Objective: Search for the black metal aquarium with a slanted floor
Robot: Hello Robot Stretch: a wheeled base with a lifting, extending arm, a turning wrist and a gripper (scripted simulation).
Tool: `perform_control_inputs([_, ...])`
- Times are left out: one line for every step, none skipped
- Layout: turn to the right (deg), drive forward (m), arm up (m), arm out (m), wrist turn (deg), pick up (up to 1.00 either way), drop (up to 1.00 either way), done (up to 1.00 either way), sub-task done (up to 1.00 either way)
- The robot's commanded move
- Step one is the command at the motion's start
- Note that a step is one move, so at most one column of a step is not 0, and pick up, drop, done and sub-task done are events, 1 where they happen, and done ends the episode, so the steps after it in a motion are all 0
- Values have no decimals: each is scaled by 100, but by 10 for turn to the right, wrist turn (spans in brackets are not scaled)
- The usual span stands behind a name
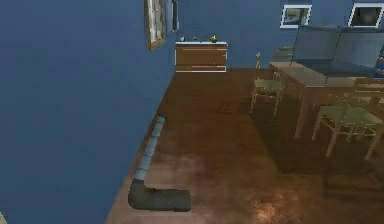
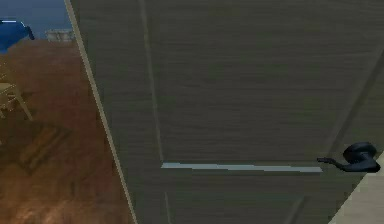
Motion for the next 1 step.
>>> perform_control_inputs([30, 0, 0, 0, 0, 0, 0, 0, 0])
